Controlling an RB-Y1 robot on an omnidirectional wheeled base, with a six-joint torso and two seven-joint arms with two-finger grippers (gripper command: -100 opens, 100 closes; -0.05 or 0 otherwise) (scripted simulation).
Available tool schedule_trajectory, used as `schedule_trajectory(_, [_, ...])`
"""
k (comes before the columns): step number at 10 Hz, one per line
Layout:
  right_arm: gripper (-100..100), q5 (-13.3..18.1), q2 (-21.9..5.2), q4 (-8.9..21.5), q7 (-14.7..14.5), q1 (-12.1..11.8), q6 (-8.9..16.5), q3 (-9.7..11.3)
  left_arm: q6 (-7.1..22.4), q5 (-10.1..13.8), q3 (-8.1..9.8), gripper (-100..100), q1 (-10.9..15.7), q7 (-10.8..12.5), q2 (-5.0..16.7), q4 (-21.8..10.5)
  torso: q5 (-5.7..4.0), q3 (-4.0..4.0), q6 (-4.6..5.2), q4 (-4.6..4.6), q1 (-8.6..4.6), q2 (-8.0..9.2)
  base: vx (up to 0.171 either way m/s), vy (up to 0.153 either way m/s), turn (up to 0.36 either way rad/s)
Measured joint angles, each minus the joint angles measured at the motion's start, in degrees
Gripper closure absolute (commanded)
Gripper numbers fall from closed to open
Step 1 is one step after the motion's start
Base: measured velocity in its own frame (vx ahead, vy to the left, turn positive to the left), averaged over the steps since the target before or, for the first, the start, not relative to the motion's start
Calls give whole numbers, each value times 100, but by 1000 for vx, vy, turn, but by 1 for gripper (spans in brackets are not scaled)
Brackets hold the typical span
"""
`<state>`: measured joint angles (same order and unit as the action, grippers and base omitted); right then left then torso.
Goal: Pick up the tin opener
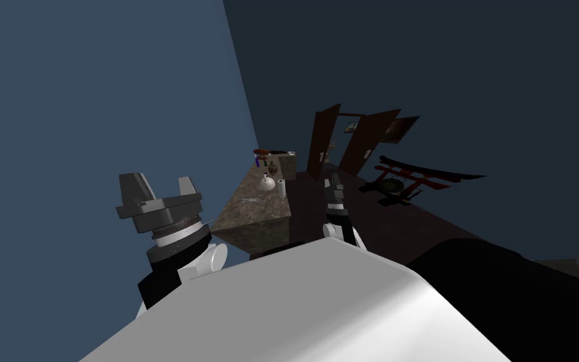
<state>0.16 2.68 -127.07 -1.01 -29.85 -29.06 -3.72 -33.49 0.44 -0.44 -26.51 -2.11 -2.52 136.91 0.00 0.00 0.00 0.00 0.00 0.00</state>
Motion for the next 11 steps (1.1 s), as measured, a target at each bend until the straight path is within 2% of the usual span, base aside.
schedule_trajectory(2, [0, 0, 0, 0, 0, 1, 0, 0, 68, 49, -3, -100, 96, -31, 280, -136, -1, 7, 1, 2, -3, 13, -55, -17, -73])
schedule_trajectory(4, [0, 0, 1, 0, 0, 1, 0, 1, 250, 153, 49, -100, 384, -97, 631, -480, -2, 14, 2, 5, -13, 26, -72, -42, -61])
schedule_trajectory(5, [0, 0, 0, 0, 0, 1, 0, 0, 306, 176, 42, -100, 409, -114, 740, -524, -3, 14, 0, 6, -13, 25, -62, -27, -68])
schedule_trajectory(8, [0, 0, 0, 0, 0, 1, 0, 0, 617, 300, 33, -100, 725, -229, 1168, -896, -2, 16, 0, 6, -10, 27, -74, -36, -91])
schedule_trajectory(11, [0, 0, 0, 0, 0, 1, 0, 1, 805, 473, 109, -100, 1052, -276, 1631, -1433, -2, 11, 2, 4, -9, 20, -66, -37, -105])
